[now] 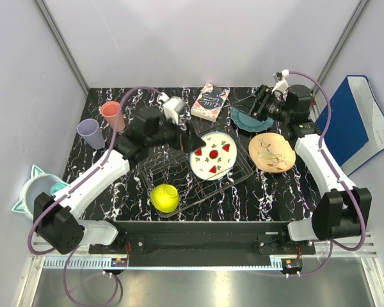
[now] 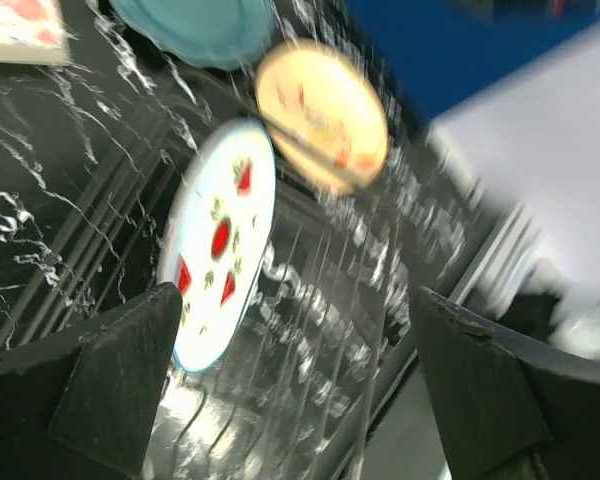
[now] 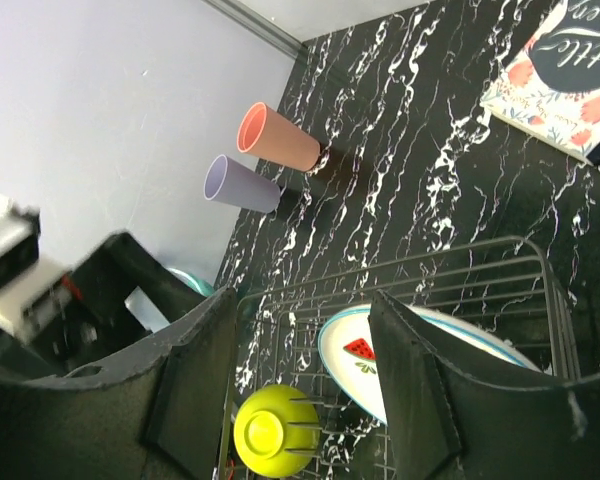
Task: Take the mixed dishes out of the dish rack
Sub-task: Pick up the plate from the dish rack.
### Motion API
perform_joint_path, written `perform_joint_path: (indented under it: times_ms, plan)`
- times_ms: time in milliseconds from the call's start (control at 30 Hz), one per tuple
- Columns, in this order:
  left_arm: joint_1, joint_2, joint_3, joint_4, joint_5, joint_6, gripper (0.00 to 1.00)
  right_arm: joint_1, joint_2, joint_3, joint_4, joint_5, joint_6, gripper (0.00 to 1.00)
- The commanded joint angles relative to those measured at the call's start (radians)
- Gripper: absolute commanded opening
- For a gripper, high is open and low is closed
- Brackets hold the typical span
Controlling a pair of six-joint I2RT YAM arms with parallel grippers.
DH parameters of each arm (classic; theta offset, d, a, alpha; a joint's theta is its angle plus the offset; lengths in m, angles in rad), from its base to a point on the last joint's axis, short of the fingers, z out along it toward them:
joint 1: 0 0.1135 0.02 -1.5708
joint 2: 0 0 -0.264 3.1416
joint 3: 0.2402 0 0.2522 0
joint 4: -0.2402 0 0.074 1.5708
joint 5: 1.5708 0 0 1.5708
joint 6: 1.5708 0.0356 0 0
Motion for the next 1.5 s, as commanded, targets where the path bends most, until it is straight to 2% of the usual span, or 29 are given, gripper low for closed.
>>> perform_joint_path:
  times_ms: [0, 300, 567, 867, 967, 1000, 1067, 1133, 1467]
  plan:
    - [-0.085, -0.042, -0.055, -0.044, -0.063, 0.335, 0.99, 0.004, -0.069, -0.042, 0.006, -0.001, -0.005, 0.64]
    - [-0.092, 0.075, -0.055, -0.026, -0.173, 0.402, 0.99, 0.004, -0.114, -0.108, -0.028, -0.004, -0.005, 0.64]
    - [-0.092, 0.23, -0.027, 0.063, -0.101, 0.375, 0.93, 0.004, -0.126, -0.128, -0.046, -0.007, -0.005, 0.64]
    - [-0.092, 0.357, -0.026, 0.129, -0.008, 0.34, 0.62, 0.004, -0.106, -0.134, -0.051, -0.012, -0.005, 0.64]
    - [-0.092, 0.376, -0.023, 0.146, 0.015, 0.343, 0.46, 0.002, -0.103, -0.14, -0.051, -0.012, -0.005, 0.64]
    - [-0.092, 0.379, -0.019, 0.147, 0.017, 0.344, 0.33, 0.004, -0.099, -0.142, -0.051, -0.012, -0.005, 0.64]
    - [-0.092, 0.385, -0.01, 0.141, 0.012, 0.353, 0.15, 0.004, -0.099, -0.142, -0.049, -0.012, -0.005, 0.64]
    - [-0.092, 0.382, 0.008, 0.132, 0.005, 0.362, 0.0, 0.004, -0.097, -0.14, -0.048, -0.01, -0.005, 0.64]
    - [-0.082, 0.251, 0.145, 0.056, -0.115, 0.425, 0.0, 0.004, -0.089, -0.133, -0.037, -0.012, -0.005, 0.64]
